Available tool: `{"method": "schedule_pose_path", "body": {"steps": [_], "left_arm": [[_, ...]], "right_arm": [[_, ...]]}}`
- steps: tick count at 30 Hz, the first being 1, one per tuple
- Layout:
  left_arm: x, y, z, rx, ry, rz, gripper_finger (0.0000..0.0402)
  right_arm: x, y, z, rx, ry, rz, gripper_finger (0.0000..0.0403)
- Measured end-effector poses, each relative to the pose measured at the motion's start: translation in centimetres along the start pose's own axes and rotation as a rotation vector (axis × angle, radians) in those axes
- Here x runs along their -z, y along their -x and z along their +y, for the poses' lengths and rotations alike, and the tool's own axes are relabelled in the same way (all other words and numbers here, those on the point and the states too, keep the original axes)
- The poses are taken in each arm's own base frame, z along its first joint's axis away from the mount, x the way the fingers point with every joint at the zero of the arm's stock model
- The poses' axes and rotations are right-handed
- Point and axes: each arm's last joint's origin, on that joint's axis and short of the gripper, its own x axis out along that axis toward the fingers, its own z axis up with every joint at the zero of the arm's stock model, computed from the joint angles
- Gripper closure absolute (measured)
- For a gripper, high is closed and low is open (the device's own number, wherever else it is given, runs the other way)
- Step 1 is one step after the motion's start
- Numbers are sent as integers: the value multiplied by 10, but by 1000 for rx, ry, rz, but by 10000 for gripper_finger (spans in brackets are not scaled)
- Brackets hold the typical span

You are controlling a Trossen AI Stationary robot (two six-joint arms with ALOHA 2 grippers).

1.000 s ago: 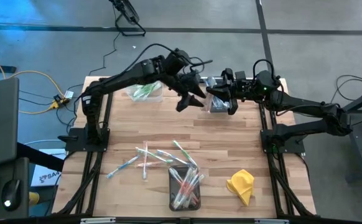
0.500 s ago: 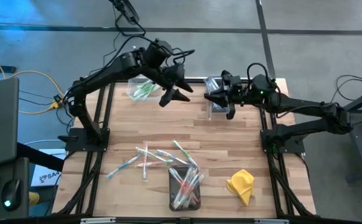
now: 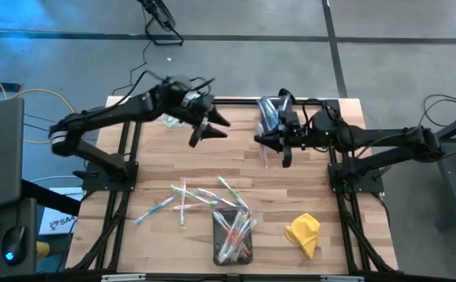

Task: Pick & Place Toothbrushes
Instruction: Put the orange toothbrush into the bottom black bin

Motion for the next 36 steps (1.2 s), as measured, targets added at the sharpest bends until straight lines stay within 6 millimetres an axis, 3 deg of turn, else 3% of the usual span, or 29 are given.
{"method": "schedule_pose_path", "body": {"steps": [7,14,19,28,36], "left_arm": [[43,26,-13,-49,77,-72,197],[70,55,-30,-56,100,-84,197],[79,72,-42,-63,134,-32,197],[84,92,-55,-61,156,-1,197],[84,96,-57,-61,154,1,197]], "right_arm": [[11,-4,17,90,-117,-14,394],[44,-25,45,217,-233,-34,394],[62,-43,75,295,-293,-96,394],[56,-84,144,405,-253,-85,395],[84,-121,167,438,-347,62,395]]}}
